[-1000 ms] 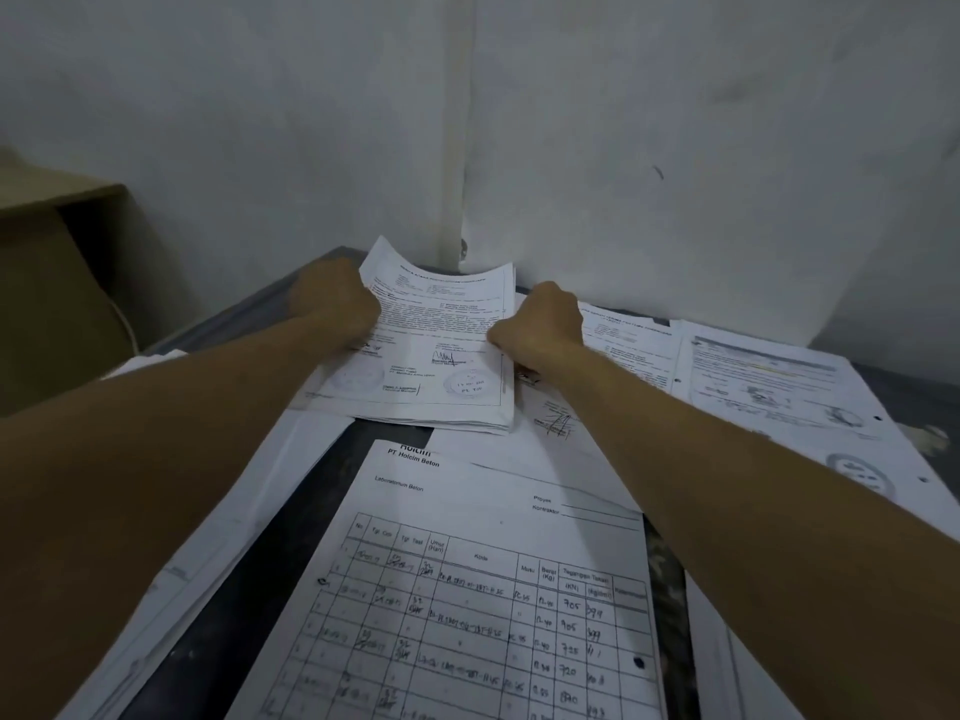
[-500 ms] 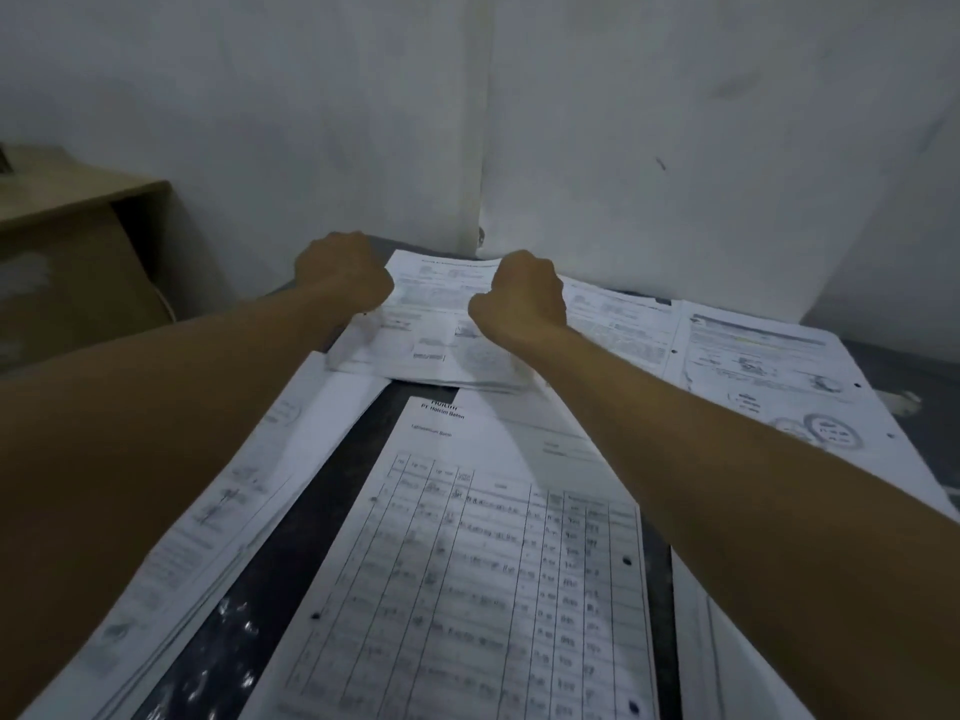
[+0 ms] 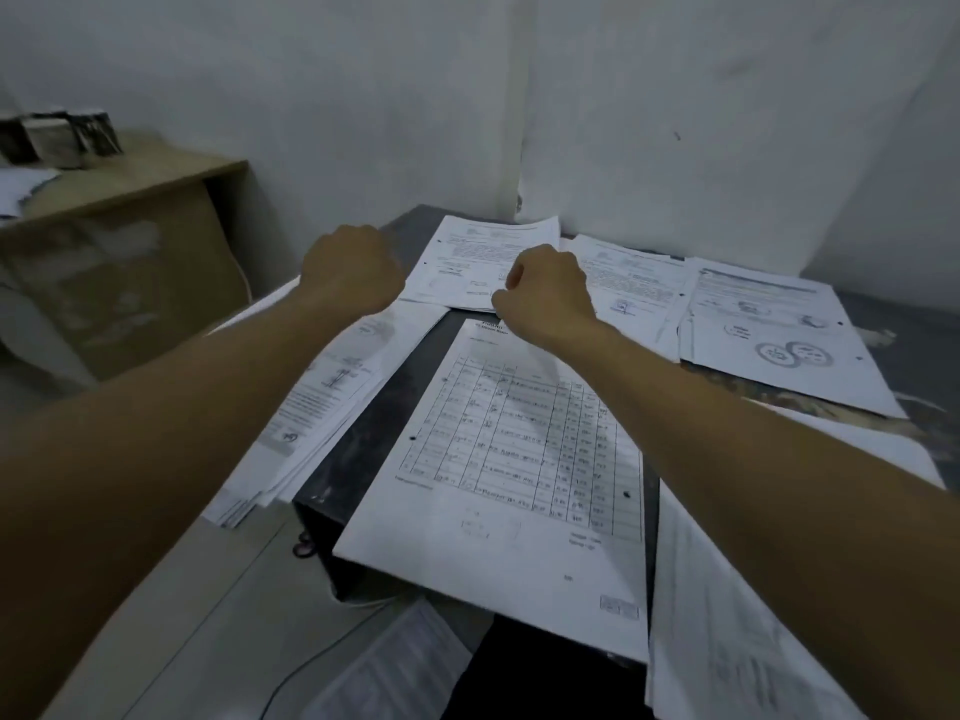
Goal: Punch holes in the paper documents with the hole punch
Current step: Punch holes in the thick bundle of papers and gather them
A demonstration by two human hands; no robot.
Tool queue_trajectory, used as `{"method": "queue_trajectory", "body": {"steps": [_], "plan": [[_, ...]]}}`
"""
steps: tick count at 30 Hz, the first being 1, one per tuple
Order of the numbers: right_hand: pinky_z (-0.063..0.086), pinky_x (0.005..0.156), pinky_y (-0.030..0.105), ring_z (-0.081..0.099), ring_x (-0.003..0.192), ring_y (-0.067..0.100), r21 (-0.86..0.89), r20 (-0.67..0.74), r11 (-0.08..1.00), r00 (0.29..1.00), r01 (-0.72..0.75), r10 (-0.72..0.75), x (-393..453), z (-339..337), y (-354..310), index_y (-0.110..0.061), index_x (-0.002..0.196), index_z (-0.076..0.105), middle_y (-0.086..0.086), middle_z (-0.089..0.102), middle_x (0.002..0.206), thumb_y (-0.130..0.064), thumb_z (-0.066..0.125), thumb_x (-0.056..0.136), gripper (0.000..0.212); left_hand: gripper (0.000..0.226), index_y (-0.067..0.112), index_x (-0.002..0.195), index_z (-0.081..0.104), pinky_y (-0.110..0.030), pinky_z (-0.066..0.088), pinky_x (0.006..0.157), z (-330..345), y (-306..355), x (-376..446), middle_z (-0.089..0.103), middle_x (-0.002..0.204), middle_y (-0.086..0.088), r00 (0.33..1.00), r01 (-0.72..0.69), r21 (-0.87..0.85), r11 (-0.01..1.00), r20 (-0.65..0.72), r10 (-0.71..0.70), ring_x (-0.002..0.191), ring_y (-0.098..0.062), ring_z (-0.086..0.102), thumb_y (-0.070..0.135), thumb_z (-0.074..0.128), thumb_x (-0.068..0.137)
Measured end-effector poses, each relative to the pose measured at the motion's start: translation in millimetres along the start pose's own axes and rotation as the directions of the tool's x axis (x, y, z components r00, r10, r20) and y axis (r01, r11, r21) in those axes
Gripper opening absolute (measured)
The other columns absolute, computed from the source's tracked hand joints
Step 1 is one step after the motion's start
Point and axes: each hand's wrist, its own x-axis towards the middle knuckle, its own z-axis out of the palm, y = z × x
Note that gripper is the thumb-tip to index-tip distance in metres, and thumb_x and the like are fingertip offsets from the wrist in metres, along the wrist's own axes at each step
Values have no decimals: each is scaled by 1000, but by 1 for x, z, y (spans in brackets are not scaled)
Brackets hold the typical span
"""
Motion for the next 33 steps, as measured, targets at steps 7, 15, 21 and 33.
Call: {"method": "queue_trajectory", "body": {"steps": [7,15,21,33], "plan": [[49,61,29,59,73,19,-26,34,996,995,91,-90,-55,23,-25,-7,95,67,4,64,88,-12,62,84,13,25,6,69,53,-24,30,48,-6,-37,-41,53,69,-5,997,73,54,996,11,-73,56,-17,47,23,54,88],[40,70,32,53,99,24,-91,29,979,983,182,-180,-72,61,-56,-8,105,60,7,59,106,-15,58,85,21,35,6,111,59,-34,51,72,-6,-75,-52,54,87,-4,985,144,133,981,80,-156,81,-27,58,35,55,92],[37,92,36,42,120,30,-182,75,975,990,129,-117,-71,86,-64,-9,117,52,13,53,125,-27,57,87,36,50,7,129,50,-31,44,66,-7,-91,-53,54,97,-4,955,182,149,972,209,-211,85,-23,55,39,60,92],[33,97,39,41,116,30,-272,-14,948,985,163,-174,-74,112,-72,-8,110,55,14,52,122,-26,45,91,27,32,14,95,56,-31,55,77,-2,-105,-45,60,87,-4,940,207,144,968,245,-237,88,-24,62,42,64,83]]}}
